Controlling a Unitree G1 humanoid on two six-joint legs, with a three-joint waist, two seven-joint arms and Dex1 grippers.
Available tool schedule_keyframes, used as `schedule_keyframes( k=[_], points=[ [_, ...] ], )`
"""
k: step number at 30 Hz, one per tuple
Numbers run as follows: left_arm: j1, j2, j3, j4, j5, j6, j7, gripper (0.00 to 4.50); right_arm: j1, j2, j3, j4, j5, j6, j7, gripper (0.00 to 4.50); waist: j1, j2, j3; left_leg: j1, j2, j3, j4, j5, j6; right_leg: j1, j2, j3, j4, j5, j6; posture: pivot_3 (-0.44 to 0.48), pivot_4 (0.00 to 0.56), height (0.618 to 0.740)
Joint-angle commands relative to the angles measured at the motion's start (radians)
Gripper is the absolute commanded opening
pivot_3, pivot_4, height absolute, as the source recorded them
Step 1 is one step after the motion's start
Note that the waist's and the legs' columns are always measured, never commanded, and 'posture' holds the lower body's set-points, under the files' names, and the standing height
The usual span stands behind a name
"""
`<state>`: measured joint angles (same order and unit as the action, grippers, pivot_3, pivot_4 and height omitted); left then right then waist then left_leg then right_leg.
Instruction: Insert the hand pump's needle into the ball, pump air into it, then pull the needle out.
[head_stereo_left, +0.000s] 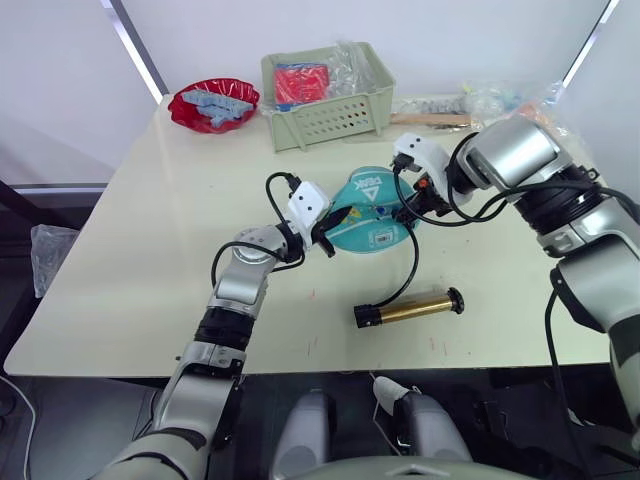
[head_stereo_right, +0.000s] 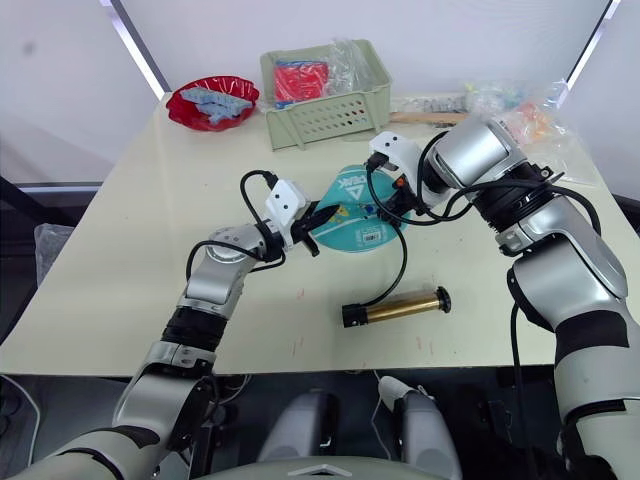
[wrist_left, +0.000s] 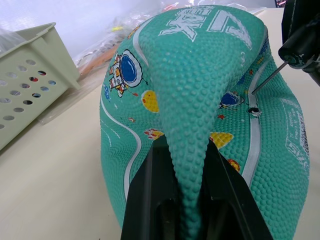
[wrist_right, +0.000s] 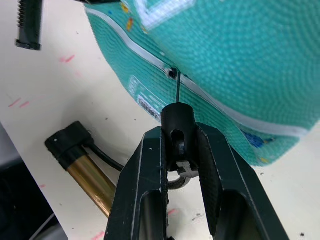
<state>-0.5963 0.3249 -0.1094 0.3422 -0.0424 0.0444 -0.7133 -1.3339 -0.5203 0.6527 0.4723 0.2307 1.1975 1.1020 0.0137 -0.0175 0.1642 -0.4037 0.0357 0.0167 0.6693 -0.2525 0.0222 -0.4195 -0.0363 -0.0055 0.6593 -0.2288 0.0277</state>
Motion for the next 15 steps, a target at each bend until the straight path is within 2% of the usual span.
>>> schedule_keyframes(
  k=[1, 15],
  points=[
    [0.007, -0.012, -0.020, -0.014, 0.001, 0.012, -0.003, 0.01, -0.017, -0.003, -0.003, -0.016, -0.022, -0.016, 0.020, 0.30, 0.000, 0.000, 0.000, 0.000, 0.000, 0.000, 0.000, 0.000, 0.000, 0.000, 0.000, 0.000, 0.000, 0.000, 0.000, 0.000, 0.150, 0.738],
    [0.011, -0.015, -0.022, -0.024, 0.000, 0.026, -0.004, 0.01, 0.022, 0.004, 0.005, -0.058, -0.070, -0.023, 0.056, 0.30, 0.000, 0.000, 0.000, 0.000, 0.000, 0.000, 0.000, 0.000, 0.000, 0.000, 0.000, 0.000, 0.000, 0.000, 0.000, 0.000, 0.150, 0.738]
  ],
)
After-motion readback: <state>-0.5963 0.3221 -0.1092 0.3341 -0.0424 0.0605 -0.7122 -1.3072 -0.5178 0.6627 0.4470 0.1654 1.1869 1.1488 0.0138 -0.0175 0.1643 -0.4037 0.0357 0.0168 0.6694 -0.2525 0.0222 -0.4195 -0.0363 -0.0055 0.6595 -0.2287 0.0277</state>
